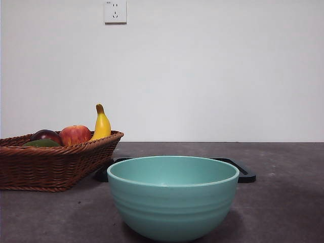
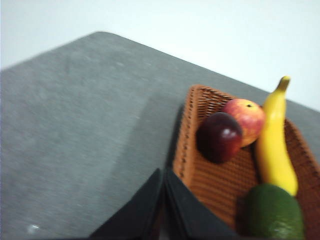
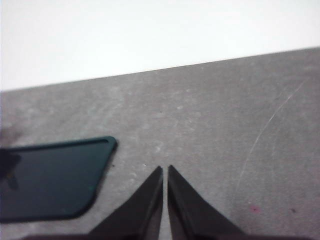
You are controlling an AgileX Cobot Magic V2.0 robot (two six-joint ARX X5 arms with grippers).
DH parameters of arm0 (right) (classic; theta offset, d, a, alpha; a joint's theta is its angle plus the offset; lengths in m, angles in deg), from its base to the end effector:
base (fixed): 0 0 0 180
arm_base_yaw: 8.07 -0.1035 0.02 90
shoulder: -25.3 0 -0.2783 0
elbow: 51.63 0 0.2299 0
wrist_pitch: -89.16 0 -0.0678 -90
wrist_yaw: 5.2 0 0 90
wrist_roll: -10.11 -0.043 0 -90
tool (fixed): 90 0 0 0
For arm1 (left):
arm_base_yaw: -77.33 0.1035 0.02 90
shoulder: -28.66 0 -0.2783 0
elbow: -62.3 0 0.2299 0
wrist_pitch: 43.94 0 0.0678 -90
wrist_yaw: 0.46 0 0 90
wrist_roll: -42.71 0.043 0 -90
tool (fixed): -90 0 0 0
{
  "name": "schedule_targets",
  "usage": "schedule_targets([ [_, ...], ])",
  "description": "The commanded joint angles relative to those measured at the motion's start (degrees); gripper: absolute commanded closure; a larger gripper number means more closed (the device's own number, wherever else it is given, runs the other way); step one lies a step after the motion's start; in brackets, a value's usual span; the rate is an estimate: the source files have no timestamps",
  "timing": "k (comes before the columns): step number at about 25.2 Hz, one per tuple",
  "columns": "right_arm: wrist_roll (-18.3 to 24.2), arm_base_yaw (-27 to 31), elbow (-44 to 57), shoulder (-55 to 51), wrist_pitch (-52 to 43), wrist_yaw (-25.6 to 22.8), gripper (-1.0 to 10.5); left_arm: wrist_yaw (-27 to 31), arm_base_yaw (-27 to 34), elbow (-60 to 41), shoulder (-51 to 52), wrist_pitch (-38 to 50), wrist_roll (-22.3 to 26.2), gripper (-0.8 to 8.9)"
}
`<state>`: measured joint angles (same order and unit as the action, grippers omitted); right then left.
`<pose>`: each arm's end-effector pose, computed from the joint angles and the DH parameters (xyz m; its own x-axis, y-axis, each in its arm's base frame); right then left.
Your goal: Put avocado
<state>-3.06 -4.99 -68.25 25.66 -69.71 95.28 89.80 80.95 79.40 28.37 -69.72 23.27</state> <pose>0.0724 0.0039 0.1603 0.9881 0.1290 -0.0835 -0.1055 0.9645 0.2421 0.0711 0.0047 0.1541 0.9855 0.0669 -0.1559 -0.1155 0.9376 -0.3281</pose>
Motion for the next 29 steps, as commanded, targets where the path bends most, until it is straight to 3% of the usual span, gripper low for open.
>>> schedule_targets([
  [1,-5.4,0.1,-3.3,-0.1,-0.8,0.1,9.4,-1.4,0.1,2.1,-0.1,-0.2,-5.1,8.05],
  [7,-6.3,0.1,-11.7,3.1,2.7,0.4,9.4,-3.1,0.1,8.5,-4.0,-3.9,-7.0,8.04],
  [13,-2.8,0.1,-23.3,12.9,8.5,4.9,9.4,-8.1,0.1,19.0,-13.0,-9.0,-4.1,8.05],
  [23,6.4,-0.2,-43.8,32.7,28.4,18.7,9.4,-20.4,0.1,38.9,-31.1,-26.0,10.3,8.05],
  [29,11.5,-4.6,-53.3,41.9,41.8,21.5,9.4,-25.8,-1.6,47.5,-38.9,-37.6,17.2,8.05],
])
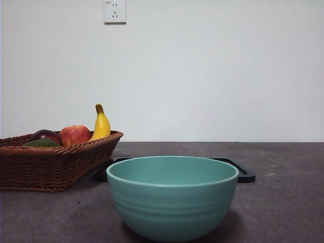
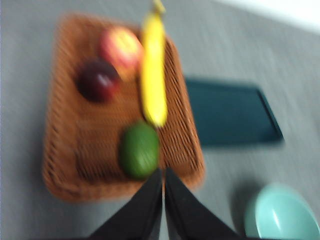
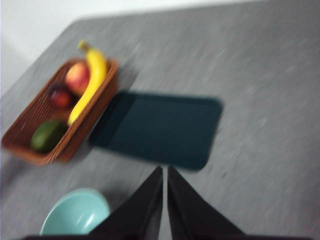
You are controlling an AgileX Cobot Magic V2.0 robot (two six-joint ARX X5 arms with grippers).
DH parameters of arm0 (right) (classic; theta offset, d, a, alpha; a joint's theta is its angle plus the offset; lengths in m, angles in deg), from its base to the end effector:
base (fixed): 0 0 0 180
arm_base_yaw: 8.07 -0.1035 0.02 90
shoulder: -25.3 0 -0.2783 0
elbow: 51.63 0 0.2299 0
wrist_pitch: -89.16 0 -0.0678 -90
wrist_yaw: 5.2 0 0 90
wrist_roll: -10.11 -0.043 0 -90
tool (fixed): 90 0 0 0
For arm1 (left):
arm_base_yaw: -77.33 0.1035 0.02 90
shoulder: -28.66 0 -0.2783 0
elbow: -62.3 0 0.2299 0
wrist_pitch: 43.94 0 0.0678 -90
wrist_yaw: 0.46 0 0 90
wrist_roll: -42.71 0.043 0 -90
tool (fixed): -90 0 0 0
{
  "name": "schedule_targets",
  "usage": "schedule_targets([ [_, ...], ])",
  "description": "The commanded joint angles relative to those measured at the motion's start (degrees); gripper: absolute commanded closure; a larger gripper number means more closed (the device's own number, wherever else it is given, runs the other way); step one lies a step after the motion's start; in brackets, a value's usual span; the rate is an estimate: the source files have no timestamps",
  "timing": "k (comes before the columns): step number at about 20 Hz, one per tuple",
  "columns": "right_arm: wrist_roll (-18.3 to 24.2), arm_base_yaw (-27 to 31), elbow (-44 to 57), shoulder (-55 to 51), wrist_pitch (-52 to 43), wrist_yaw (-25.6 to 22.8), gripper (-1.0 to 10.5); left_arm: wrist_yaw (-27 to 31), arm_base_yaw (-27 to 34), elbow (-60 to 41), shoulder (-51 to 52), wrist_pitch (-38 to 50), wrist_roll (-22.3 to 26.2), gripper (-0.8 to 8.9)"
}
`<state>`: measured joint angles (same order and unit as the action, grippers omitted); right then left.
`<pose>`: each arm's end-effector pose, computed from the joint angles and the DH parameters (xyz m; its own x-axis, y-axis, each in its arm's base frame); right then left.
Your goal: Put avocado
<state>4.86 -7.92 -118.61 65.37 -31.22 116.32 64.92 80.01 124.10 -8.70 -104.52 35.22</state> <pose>0.1000 0.0222 0.3303 0.7186 0.5209 -0.4607 -0.3864 0.8499 0.3583 0.0952 -0.0135 0.3045 0.7528 -0.3818 -0.5361 0.2143 0.9124 -0.3489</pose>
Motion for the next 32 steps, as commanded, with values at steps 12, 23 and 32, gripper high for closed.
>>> schedule_targets([
  [12,9.1,-18.0,-7.4,10.1,11.9,-0.3,9.0,-0.9,-6.7,9.3,-6.1,-13.2,9.9,7.19],
  [23,7.6,-18.1,-7.4,10.1,11.4,-0.5,4.9,2.3,-11.1,10.1,-13.6,-10.2,8.1,3.46],
  [32,7.6,-18.1,-7.4,10.1,11.3,-0.5,4.9,15.4,-18.4,19.8,-35.6,-4.8,8.3,3.46],
])
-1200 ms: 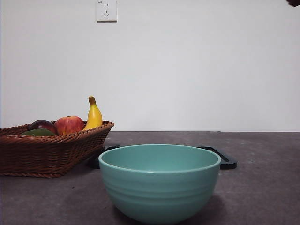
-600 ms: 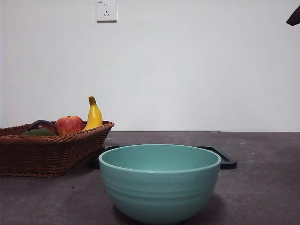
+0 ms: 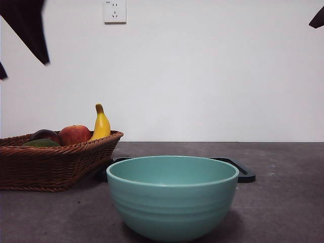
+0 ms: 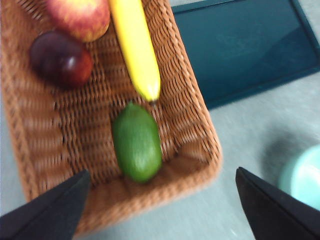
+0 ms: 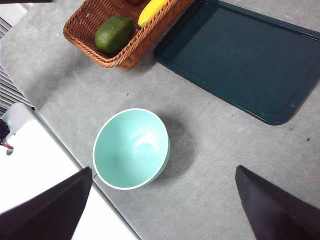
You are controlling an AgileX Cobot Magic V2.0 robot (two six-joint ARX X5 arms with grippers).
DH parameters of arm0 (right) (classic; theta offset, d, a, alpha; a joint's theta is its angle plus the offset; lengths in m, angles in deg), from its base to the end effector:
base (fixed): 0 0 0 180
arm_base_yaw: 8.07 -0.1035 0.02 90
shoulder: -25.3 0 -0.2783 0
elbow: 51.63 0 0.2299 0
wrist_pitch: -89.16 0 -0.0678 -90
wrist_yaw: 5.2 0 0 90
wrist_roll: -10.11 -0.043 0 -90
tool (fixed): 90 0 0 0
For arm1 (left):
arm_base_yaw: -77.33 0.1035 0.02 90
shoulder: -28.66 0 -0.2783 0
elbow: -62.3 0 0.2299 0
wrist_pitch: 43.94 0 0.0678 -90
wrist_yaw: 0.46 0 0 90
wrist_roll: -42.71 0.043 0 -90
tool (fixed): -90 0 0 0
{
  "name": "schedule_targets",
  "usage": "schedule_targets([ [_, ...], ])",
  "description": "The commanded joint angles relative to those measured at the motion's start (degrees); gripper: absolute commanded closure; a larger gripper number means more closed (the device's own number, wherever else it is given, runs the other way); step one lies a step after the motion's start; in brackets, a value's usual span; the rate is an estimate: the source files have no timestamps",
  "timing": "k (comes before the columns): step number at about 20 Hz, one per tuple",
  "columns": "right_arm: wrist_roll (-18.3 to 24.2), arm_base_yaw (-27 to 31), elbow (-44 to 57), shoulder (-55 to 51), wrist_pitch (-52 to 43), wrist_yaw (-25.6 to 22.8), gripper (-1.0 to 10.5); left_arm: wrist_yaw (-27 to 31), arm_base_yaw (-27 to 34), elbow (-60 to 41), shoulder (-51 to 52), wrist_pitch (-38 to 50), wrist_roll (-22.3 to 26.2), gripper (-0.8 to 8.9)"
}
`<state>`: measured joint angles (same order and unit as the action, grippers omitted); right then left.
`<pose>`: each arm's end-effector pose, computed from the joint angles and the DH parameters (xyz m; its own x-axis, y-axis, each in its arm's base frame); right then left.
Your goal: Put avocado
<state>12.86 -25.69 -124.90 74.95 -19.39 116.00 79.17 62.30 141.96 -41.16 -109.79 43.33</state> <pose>0.1083 0.0578 0.3302 0.3905 0.6675 -0.6340 -0.6236 0.6984 0.3513 0.2028 -0.0625 0.3127 0.4844 -0.3165 -0.8156 0.3609 0.9215 -0.1432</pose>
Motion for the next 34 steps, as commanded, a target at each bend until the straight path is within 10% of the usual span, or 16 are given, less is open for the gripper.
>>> schedule_targets([
  [1,-0.4,-0.3,-1.1,0.5,-0.5,-0.2,4.9,2.8,-1.3,2.5,-5.5,0.9,0.2,3.46],
  [21,-0.8,-0.3,-1.1,0.5,-0.5,-0.1,4.9,9.6,-3.5,2.7,-27.6,7.6,0.7,3.55],
  [34,-0.8,-0.3,-1.1,0.5,-0.5,-0.1,4.9,9.3,-4.0,2.7,-20.6,4.9,0.0,5.74],
])
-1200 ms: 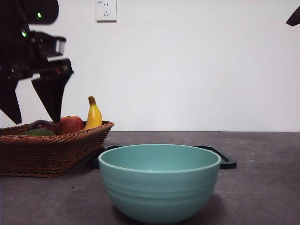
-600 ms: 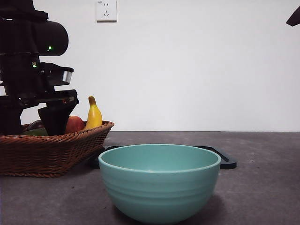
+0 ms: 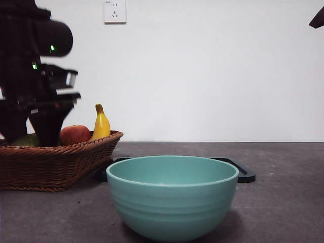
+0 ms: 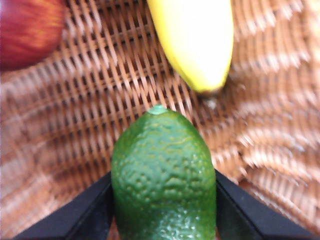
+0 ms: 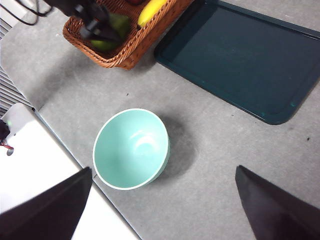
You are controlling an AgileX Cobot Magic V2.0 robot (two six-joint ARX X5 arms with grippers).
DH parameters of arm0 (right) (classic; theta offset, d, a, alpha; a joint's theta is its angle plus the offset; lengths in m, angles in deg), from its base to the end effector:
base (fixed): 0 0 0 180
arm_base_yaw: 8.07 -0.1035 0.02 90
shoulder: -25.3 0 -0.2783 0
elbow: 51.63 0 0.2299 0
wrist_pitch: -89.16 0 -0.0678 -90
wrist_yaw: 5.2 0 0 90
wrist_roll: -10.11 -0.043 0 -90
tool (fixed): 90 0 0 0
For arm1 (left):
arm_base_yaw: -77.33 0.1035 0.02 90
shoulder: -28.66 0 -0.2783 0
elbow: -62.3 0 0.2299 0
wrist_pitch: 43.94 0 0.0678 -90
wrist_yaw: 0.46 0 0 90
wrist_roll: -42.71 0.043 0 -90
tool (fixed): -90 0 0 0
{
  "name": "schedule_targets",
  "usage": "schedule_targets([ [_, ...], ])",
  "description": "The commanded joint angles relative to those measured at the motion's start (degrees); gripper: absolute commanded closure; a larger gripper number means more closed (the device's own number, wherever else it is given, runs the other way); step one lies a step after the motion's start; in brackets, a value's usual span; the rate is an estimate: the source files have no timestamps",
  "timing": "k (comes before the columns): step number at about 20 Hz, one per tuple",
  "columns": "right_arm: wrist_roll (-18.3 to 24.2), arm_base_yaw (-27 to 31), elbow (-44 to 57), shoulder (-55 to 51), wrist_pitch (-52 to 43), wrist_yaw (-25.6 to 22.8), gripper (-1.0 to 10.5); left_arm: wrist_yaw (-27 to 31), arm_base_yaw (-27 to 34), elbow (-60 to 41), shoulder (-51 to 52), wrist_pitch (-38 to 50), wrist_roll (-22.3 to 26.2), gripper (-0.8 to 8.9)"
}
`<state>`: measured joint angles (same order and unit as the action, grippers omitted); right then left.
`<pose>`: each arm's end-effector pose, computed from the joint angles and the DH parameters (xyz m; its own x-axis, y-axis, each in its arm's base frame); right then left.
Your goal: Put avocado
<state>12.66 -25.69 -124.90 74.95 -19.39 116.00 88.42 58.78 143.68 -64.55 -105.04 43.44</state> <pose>0.1083 0.0578 0.3302 0.3905 0.6675 -0.6340 -0.6212 0.6993 0.3537 0.2776 -0.0940 0.2283 0.2720 -0.1119 -0.9558 0.3350 0.9421 -0.0149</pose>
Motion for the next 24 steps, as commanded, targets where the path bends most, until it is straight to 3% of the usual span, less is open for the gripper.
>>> schedule_targets([
  [1,-0.6,-0.3,-1.1,0.5,-0.5,-0.1,4.9,-0.1,-0.7,1.0,5.1,-0.3,-0.2,5.74],
  [3,-0.6,-0.3,-1.1,0.5,-0.5,-0.2,4.9,-2.3,-2.0,1.0,10.4,-2.1,-0.2,5.74],
  [6,-0.6,-0.3,-1.1,0.5,-0.6,-0.2,4.9,-12.2,-6.3,1.0,17.3,-3.3,-1.3,5.74],
  [8,-0.7,-0.3,-1.1,0.5,-0.6,-0.2,4.9,-15.7,-11.1,1.0,19.4,-3.3,-1.7,5.74],
  [15,-0.7,-0.3,-1.1,0.5,-0.6,-0.2,4.9,-15.4,-27.1,1.0,12.7,-0.1,-1.6,5.74],
  [19,-0.7,-0.3,-1.1,0.5,-0.5,-0.2,4.9,-14.9,-31.9,1.0,5.3,3.3,-1.5,5.74],
  [24,-0.7,-0.3,-1.1,0.5,-0.5,-0.1,4.9,-10.2,-35.2,1.0,-1.6,6.1,-0.9,5.74],
])
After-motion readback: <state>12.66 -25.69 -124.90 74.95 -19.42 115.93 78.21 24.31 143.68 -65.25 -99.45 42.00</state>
